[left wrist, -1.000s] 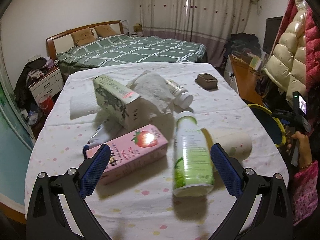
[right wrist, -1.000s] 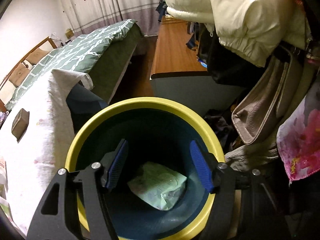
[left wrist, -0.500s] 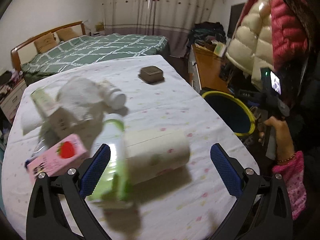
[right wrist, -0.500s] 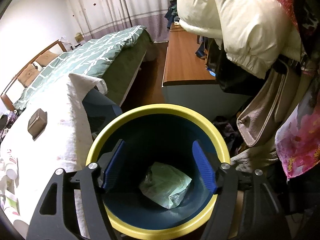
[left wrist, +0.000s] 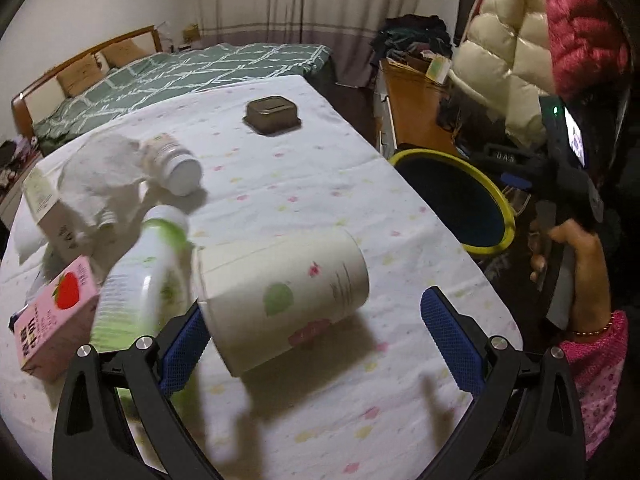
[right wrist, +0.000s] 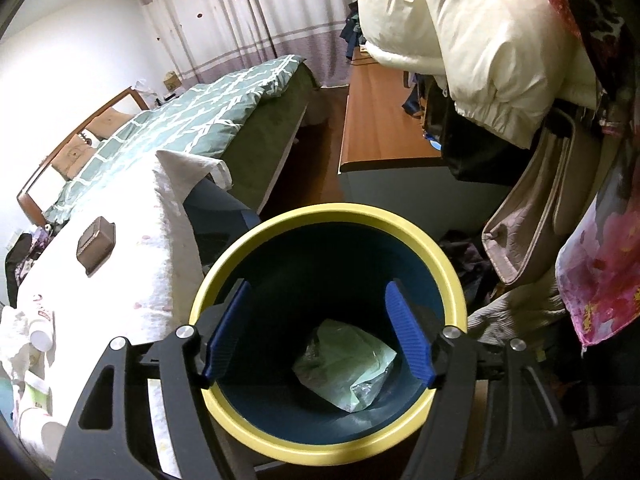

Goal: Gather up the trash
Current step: 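Grasp the white paper cup with the left gripper and lift it, then carry the paper cup over the bin and open the left gripper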

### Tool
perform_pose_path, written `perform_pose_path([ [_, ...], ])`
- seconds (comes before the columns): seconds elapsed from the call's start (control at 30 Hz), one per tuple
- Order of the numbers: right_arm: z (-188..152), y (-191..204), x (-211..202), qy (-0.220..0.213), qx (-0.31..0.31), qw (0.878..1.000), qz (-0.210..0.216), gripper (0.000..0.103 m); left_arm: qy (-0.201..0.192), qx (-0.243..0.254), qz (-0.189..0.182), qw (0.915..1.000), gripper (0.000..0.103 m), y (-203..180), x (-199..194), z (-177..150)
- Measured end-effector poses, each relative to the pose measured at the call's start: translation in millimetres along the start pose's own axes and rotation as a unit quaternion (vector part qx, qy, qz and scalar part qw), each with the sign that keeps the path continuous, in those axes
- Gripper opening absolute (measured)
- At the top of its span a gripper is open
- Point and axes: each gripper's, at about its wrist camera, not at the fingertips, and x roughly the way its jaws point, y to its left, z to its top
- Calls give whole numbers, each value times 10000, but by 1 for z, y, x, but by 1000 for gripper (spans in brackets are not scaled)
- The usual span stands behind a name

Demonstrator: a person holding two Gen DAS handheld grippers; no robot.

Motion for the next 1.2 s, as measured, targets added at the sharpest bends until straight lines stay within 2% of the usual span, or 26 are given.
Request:
perform_pose_path([
  [0.3, -4, -4, -1, 5, 39, 10000, 63, 67, 1, -300, 454, 9985, 97, 3, 24, 10],
  [0.37, -5, -4, 0, 21, 39, 10000, 80, 67, -8, -338, 535, 9980, 91, 4, 26, 12],
  [0.43, -6, -4, 1, 37, 37, 9999, 101, 67, 58, -400, 529, 9978, 80, 8, 28, 12],
  [0.5, -7, -5, 1, 41, 44, 9999, 123, 67, 92, -403, 480, 9980, 71, 9, 30, 12],
  [0.83, -12, -12, -25, -218, 22, 9997, 127, 67, -214, -67, 265, 9994, 71, -8, 11, 26],
  [1.2, -29, -38, -88, -637, -152, 9976, -209, 67, -421, 476, -380, 9973, 71, -67, 17, 77],
])
